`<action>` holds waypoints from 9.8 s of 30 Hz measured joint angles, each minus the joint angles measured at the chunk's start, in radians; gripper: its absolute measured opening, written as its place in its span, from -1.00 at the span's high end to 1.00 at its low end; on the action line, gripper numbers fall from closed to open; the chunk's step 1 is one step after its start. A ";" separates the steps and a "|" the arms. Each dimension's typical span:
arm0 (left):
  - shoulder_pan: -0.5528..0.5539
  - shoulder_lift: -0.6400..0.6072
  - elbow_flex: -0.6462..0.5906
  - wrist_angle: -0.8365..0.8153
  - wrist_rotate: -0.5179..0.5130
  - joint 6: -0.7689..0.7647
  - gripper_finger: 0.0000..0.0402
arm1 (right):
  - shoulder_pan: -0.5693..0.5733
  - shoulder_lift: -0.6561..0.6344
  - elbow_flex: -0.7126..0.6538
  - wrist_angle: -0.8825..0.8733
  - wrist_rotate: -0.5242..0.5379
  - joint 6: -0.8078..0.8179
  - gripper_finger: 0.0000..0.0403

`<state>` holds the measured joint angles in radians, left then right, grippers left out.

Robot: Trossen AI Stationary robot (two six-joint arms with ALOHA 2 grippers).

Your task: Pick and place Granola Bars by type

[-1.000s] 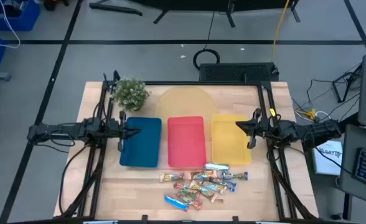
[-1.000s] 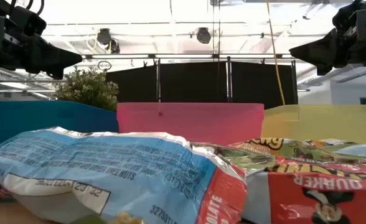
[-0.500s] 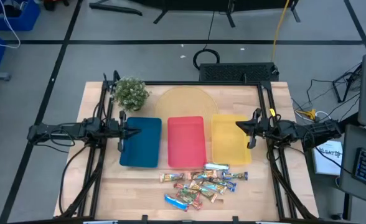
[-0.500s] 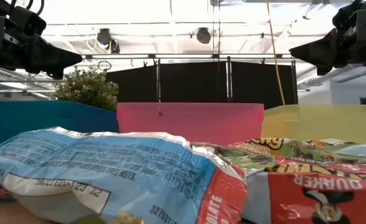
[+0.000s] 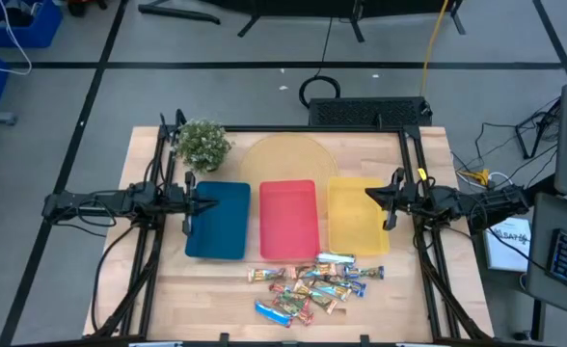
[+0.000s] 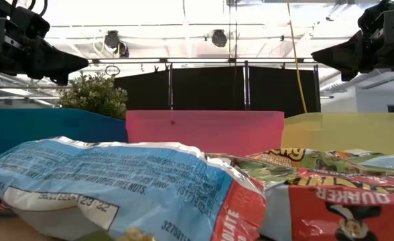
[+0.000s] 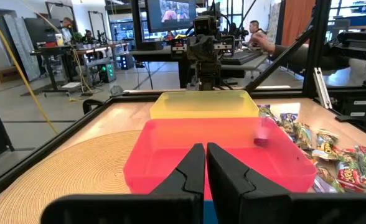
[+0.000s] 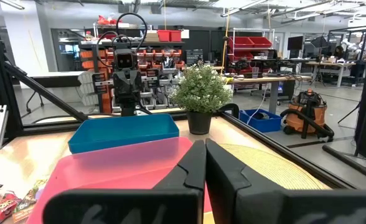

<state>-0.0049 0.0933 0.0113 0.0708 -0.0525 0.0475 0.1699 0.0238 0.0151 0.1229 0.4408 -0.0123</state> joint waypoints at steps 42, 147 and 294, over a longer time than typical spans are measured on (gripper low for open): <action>0.000 0.000 0.000 0.000 0.000 0.000 0.87 | 0.000 0.000 0.000 0.000 0.000 0.000 1.00; 0.000 0.000 0.000 0.062 -0.001 -0.076 0.87 | 0.008 0.671 0.656 -0.370 0.026 0.055 1.00; 0.000 0.000 0.000 0.103 -0.132 -0.130 0.87 | 0.040 1.271 0.905 -0.231 -0.338 0.914 0.88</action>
<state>-0.0051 0.0937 0.0113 0.1740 -0.1841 -0.0829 0.2099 1.2946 0.9204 -0.1078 0.1026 0.9018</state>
